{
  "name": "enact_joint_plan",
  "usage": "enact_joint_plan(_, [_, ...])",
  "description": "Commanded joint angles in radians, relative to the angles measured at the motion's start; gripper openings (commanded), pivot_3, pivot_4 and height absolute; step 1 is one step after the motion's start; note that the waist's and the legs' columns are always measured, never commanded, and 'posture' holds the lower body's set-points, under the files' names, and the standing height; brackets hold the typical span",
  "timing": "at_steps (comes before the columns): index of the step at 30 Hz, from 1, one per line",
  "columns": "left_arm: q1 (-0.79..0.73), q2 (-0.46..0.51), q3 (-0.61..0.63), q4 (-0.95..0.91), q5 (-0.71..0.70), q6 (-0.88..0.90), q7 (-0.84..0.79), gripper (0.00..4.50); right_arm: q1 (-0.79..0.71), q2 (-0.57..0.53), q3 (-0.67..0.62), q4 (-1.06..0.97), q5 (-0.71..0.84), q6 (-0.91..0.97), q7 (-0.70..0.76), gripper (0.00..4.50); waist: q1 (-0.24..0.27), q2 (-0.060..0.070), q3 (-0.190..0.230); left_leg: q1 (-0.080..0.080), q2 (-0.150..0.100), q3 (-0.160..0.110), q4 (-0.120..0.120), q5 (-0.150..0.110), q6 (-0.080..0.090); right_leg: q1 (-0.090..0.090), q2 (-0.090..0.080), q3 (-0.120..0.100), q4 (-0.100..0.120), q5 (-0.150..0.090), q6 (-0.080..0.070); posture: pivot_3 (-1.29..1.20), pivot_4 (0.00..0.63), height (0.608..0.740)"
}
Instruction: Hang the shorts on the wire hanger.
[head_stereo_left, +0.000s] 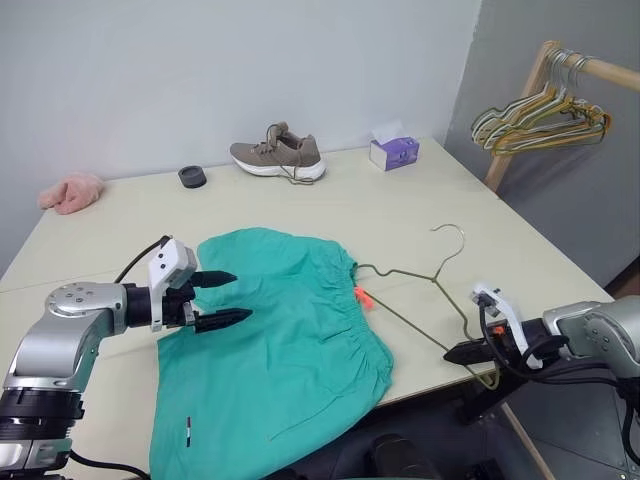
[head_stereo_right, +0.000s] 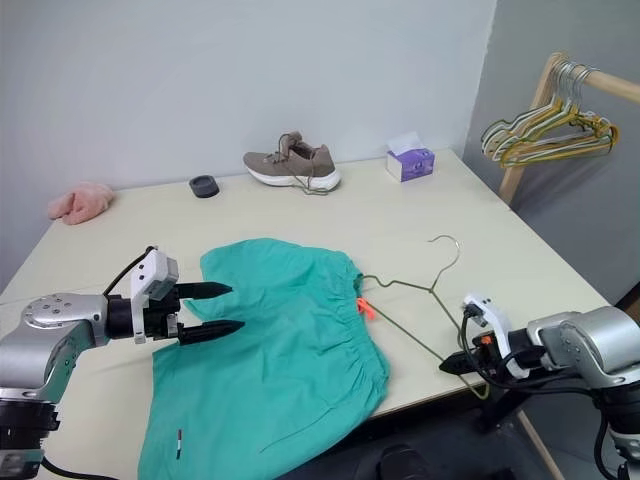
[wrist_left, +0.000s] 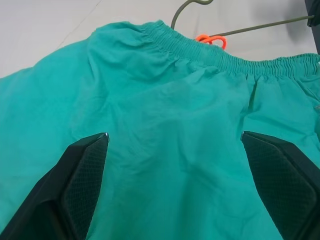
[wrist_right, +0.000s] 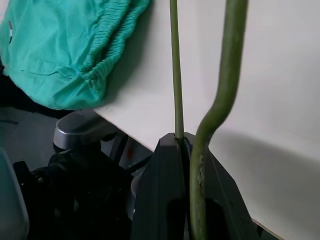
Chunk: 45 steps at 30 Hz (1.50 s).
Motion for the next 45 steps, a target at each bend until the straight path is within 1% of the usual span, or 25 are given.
enact_joint_plan(1, [0.001, 0.012, 0.035, -0.020, -0.007, -0.017, 0.007, 4.48, -0.044, 0.013, 0.013, -0.008, 0.031, 0.011, -0.002, 0.00, 0.001, 0.000, 0.000, 0.000, 0.000, 0.000, 0.000, 0.000, 0.000, 0.000, 0.000, 0.000, 0.000, 0.000, 0.000, -0.28, 0.000, 0.740])
enact_joint_plan(5, [0.005, 0.013, 0.039, -0.023, -0.008, -0.018, 0.012, 4.48, -0.049, 0.009, 0.059, -0.008, 0.028, 0.014, 0.001, 0.00, 0.003, 0.000, 0.000, 0.000, 0.000, 0.000, 0.000, 0.000, 0.000, 0.000, 0.000, 0.000, 0.000, 0.000, 0.000, -0.27, 0.000, 0.740])
enact_joint_plan(10, [0.011, 0.004, 0.028, -0.030, -0.001, -0.032, 0.024, 4.48, -0.101, 0.090, 0.070, 0.064, 0.029, 0.058, -0.043, 0.00, 0.004, 0.000, 0.000, 0.000, 0.000, 0.000, 0.000, 0.000, 0.000, 0.000, 0.000, 0.001, 0.000, 0.000, 0.000, -0.25, 0.000, 0.740])
enact_joint_plan(16, [0.026, -0.001, 0.026, -0.045, -0.003, -0.038, 0.036, 4.48, -0.179, 0.235, -0.005, 0.178, 0.035, 0.179, -0.140, 0.00, 0.011, 0.000, 0.000, 0.000, 0.000, 0.000, 0.000, 0.000, 0.000, 0.000, 0.000, 0.000, 0.000, 0.001, -0.002, -0.23, 0.000, 0.740])
enact_joint_plan(17, [0.029, -0.002, 0.026, -0.047, -0.003, -0.038, 0.038, 4.48, -0.189, 0.258, -0.016, 0.199, 0.040, 0.188, -0.161, 0.00, 0.012, 0.000, 0.000, 0.000, 0.000, 0.000, 0.000, 0.000, 0.000, 0.000, 0.000, 0.000, 0.000, 0.003, -0.005, -0.23, 0.000, 0.740])
enact_joint_plan(20, [0.037, -0.007, 0.028, -0.055, -0.004, -0.040, 0.048, 4.48, -0.217, 0.335, -0.064, 0.248, 0.026, 0.194, -0.254, 0.00, 0.016, 0.000, 0.000, 0.000, 0.000, 0.000, -0.001, 0.000, 0.000, -0.001, 0.000, 0.000, 0.000, 0.004, -0.005, -0.23, 0.000, 0.740])
enact_joint_plan(23, [0.043, -0.012, 0.033, -0.061, -0.008, -0.039, 0.059, 4.48, -0.246, 0.385, -0.110, 0.251, 0.025, 0.194, -0.306, 0.00, 0.023, 0.000, 0.000, 0.000, 0.000, 0.000, -0.001, 0.000, 0.000, -0.001, 0.000, 0.001, 0.001, 0.004, -0.005, -0.23, 0.000, 0.740])
enact_joint_plan(26, [0.043, -0.019, 0.043, -0.059, -0.010, -0.035, 0.080, 4.48, -0.263, 0.366, -0.081, 0.162, 0.045, 0.155, -0.285, 0.00, 0.030, 0.000, 0.000, 0.000, 0.000, 0.000, -0.002, 0.000, 0.000, -0.002, 0.000, 0.001, 0.001, 0.004, -0.005, -0.23, 0.000, 0.740])
enact_joint_plan(30, [-0.008, -0.046, 0.059, -0.020, -0.008, -0.034, 0.143, 4.48, -0.268, 0.272, 0.051, 0.011, 0.002, -0.026, -0.218, 0.00, 0.034, 0.000, 0.000, -0.001, 0.000, 0.000, -0.002, 0.000, 0.000, -0.002, 0.000, 0.000, 0.000, 0.004, -0.005, -0.24, 0.000, 0.740])
enact_joint_plan(32, [-0.047, -0.061, 0.066, 0.010, 0.004, -0.043, 0.180, 4.48, -0.278, 0.228, 0.119, -0.039, -0.050, -0.135, -0.192, 0.00, 0.036, 0.000, 0.000, -0.001, 0.000, -0.001, -0.002, 0.000, 0.000, -0.002, 0.000, 0.000, 0.000, 0.004, -0.005, -0.24, 0.000, 0.740])
enact_joint_plan(33, [-0.061, -0.064, 0.067, 0.018, 0.004, -0.044, 0.185, 4.48, -0.281, 0.211, 0.145, -0.055, -0.071, -0.176, -0.185, 0.00, 0.035, 0.000, 0.000, -0.001, 0.000, -0.001, -0.001, 0.000, 0.000, -0.002, 0.000, -0.001, 0.000, 0.002, -0.002, -0.25, 0.000, 0.740])
enact_joint_plan(37, [-0.100, -0.061, 0.056, 0.002, 0.001, -0.055, 0.173, 4.48, -0.278, 0.126, 0.285, -0.116, -0.212, -0.392, -0.128, 0.00, 0.031, 0.000, 0.000, -0.001, 0.000, 0.000, -0.001, 0.000, 0.000, -0.002, 0.000, 0.000, -0.001, 0.001, 0.000, -0.25, 0.000, 0.740])
enact_joint_plan(39, [-0.111, -0.047, 0.030, -0.012, 0.026, -0.089, 0.148, 4.48, -0.269, 0.099, 0.333, -0.129, -0.275, -0.484, -0.106, 0.00, 0.028, 0.000, 0.000, -0.001, 0.000, 0.000, -0.002, 0.000, 0.000, -0.002, 0.000, 0.000, -0.001, 0.001, 0.000, -0.25, 0.000, 0.740])
enact_joint_plan(41, [-0.108, -0.019, -0.021, -0.032, 0.077, -0.154, 0.098, 4.48, -0.268, 0.072, 0.384, -0.137, -0.356, -0.595, -0.084, 0.00, 0.026, 0.000, 0.000, -0.001, 0.000, 0.000, -0.002, 0.000, 0.000, -0.002, 0.000, 0.000, -0.001, 0.002, -0.001, -0.26, 0.000, 0.740])
enact_joint_plan(42, [-0.111, -0.013, -0.042, -0.048, 0.089, -0.174, 0.078, 4.48, -0.267, 0.059, 0.405, -0.135, -0.395, -0.644, -0.074, 0.00, 0.027, 0.000, 0.000, -0.001, 0.000, 0.000, -0.002, 0.000, 0.000, -0.003, 0.000, 0.000, -0.001, 0.004, -0.004, -0.26, 0.000, 0.740])
enact_joint_plan(45, [-0.131, -0.014, -0.083, -0.076, 0.107, -0.202, 0.051, 4.48, -0.256, 0.045, 0.429, -0.120, -0.463, -0.733, -0.050, 0.00, 0.028, 0.000, 0.000, -0.001, 0.000, 0.000, -0.002, 0.000, 0.000, -0.002, 0.000, 0.000, -0.001, 0.004, -0.004, -0.27, 0.000, 0.740])
